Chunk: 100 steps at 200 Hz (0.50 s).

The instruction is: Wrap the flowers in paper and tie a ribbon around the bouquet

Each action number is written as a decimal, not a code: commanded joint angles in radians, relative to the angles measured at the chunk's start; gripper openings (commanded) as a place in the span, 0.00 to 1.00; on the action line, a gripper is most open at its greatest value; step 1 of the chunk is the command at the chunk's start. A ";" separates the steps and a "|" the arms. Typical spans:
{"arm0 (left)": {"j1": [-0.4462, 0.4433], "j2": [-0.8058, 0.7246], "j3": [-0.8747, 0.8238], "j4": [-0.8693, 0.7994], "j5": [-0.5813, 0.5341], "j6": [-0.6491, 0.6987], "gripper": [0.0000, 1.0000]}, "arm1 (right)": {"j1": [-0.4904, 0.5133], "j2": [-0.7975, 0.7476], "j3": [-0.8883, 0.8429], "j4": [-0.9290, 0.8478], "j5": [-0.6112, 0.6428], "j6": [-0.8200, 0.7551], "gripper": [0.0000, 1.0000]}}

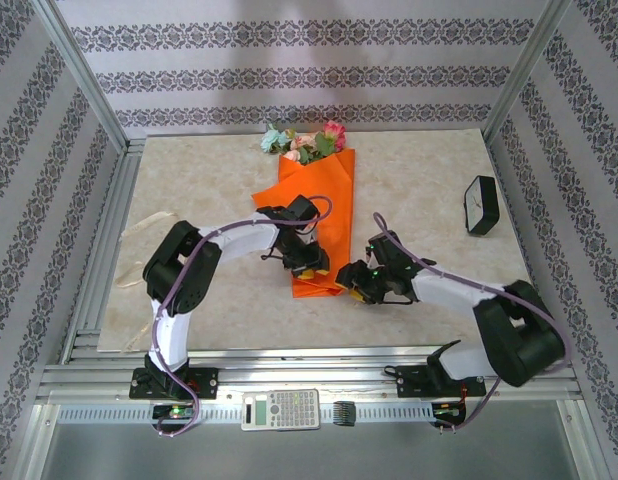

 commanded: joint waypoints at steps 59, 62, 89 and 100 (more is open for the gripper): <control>0.375 -0.206 0.154 -0.451 -0.269 0.103 0.52 | -0.030 0.022 0.297 -0.335 0.140 -0.278 0.44; 0.392 -0.204 0.155 -0.467 -0.284 0.113 0.53 | -0.029 0.032 0.308 -0.336 0.137 -0.285 0.44; 0.538 -0.181 0.139 -0.533 -0.463 0.204 0.56 | -0.016 0.135 0.429 -0.338 0.100 -0.357 0.45; 0.597 -0.160 0.133 -0.524 -0.496 0.230 0.59 | -0.012 0.166 0.464 -0.334 0.082 -0.375 0.45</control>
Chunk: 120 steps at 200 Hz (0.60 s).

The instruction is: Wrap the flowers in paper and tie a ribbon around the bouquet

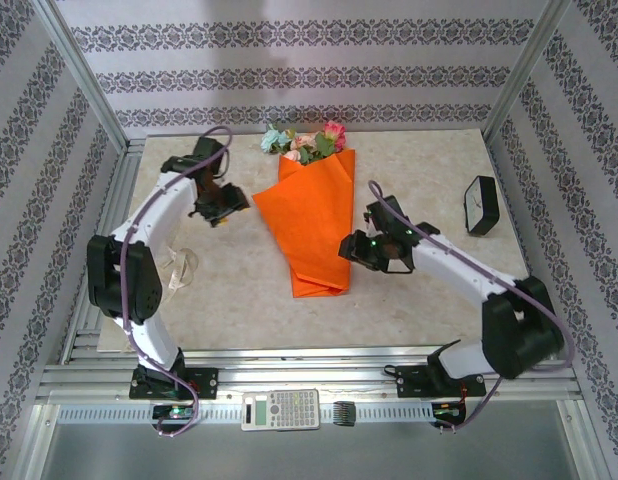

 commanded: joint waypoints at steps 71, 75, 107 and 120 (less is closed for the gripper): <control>0.289 0.389 0.279 -0.200 -0.363 0.216 0.67 | 0.031 0.145 0.159 -0.004 -0.111 -0.109 0.46; 0.291 0.410 0.298 -0.208 -0.375 0.219 0.67 | 0.031 0.146 0.159 -0.003 -0.112 -0.108 0.46; 0.298 0.519 0.348 -0.212 -0.385 0.229 0.60 | 0.032 0.154 0.168 -0.001 -0.113 -0.091 0.46; 0.305 0.535 0.345 -0.179 -0.327 0.233 0.39 | 0.032 0.155 0.170 0.000 -0.110 -0.086 0.46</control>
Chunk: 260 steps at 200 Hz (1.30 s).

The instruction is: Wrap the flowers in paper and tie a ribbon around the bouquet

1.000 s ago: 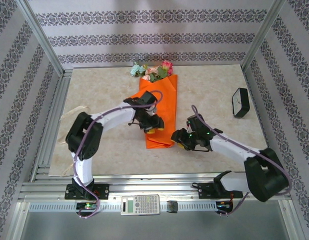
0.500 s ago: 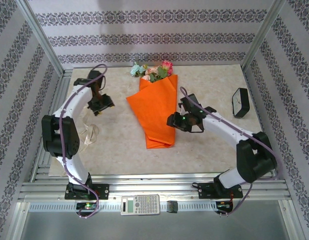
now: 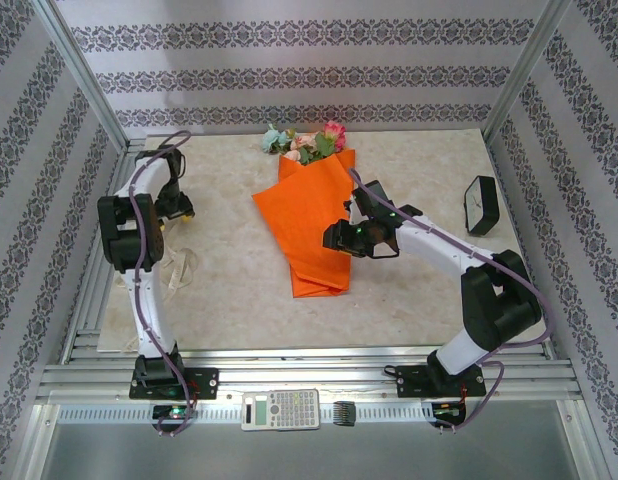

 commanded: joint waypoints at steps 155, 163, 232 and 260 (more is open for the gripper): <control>-0.684 0.161 0.517 0.637 0.971 -0.385 0.00 | -0.272 -0.335 -0.139 -0.047 0.112 0.071 0.42; -0.717 0.161 0.508 0.691 0.990 -0.422 0.00 | -0.289 -0.368 -0.162 -0.058 0.127 0.074 0.42; -0.865 0.172 0.517 0.731 0.904 -0.553 0.57 | -0.369 -0.521 -0.340 -0.141 0.183 0.210 0.41; -0.839 0.081 0.508 0.504 0.718 -0.496 0.70 | -0.364 -0.510 -0.342 -0.118 0.196 0.317 0.43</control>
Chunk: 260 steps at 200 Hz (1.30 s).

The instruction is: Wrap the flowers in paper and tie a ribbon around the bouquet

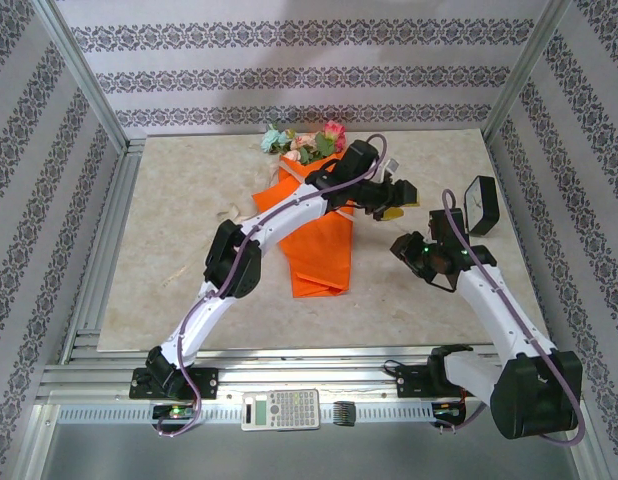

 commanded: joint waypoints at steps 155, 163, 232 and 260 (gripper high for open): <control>0.381 -0.299 -0.507 -0.061 -0.279 -0.183 0.67 | 0.232 0.921 0.693 0.246 0.098 1.016 0.49; 0.380 -0.300 -0.515 -0.071 -0.281 -0.186 0.67 | 0.232 0.946 0.716 0.247 0.082 1.024 0.48; 0.380 -0.283 -0.550 -0.067 -0.282 -0.187 0.60 | 0.248 0.852 0.690 0.172 0.217 0.987 0.51; 0.379 -0.247 -0.519 -0.043 -0.287 -0.189 0.52 | 0.262 0.804 0.664 0.160 0.201 0.998 0.55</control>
